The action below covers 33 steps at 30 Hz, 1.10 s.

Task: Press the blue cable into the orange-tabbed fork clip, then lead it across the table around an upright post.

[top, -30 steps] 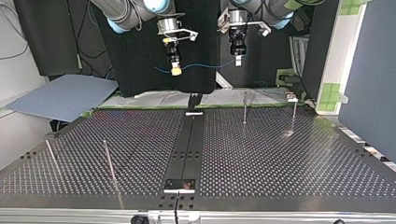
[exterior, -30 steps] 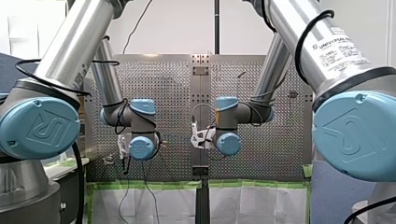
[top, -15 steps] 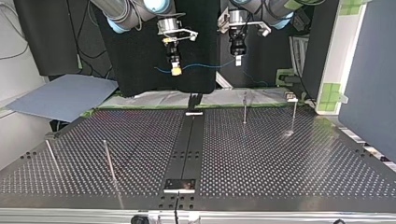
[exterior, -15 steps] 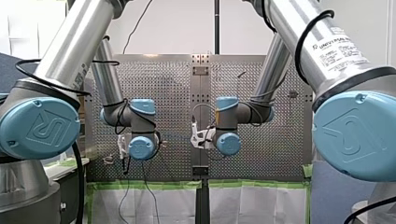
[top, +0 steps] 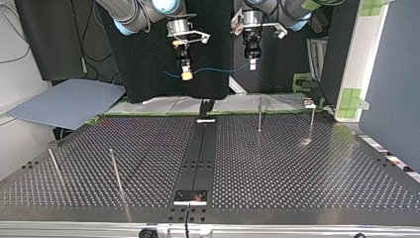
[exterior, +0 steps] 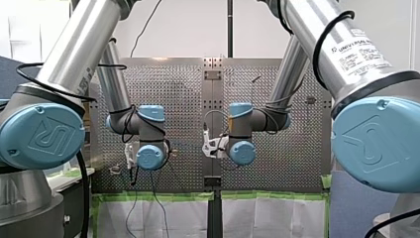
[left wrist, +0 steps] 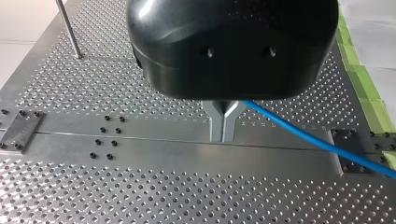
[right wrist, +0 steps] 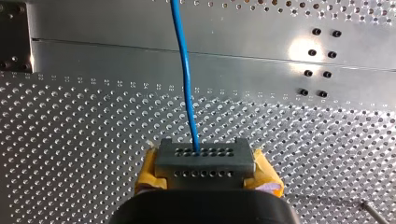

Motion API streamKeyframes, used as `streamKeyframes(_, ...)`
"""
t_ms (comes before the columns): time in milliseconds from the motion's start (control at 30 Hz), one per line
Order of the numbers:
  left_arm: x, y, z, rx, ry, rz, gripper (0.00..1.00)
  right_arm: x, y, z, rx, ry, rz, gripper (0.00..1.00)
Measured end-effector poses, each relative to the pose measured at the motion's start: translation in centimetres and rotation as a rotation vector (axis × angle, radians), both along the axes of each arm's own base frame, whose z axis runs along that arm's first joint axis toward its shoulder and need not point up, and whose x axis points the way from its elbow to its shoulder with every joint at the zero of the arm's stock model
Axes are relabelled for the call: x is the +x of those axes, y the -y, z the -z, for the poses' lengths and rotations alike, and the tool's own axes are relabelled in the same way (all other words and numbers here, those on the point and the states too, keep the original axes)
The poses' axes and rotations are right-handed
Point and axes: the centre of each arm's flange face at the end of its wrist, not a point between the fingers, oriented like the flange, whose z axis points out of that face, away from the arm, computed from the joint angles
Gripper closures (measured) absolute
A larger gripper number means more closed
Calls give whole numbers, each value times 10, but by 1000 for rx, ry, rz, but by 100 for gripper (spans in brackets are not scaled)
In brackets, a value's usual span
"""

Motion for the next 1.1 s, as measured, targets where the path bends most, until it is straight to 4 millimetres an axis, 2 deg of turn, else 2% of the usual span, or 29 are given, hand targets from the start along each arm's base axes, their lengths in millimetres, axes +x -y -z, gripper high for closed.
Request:
streamKeyframes(467,-3,1,3,9,-9,12,100,0,-1,1,2,-4,0,100)
streamKeyframes(633,-16,8,19,39,-49,55,100,3,-15,20,42,-48,-19,100)
streamKeyframes(800,-20,9,27,51,-67,64,100,0,-23,45,82,-91,-25,100)
streamKeyframes(1100,-20,9,28,53,-70,65,100,-1,-24,53,93,-103,-26,100)
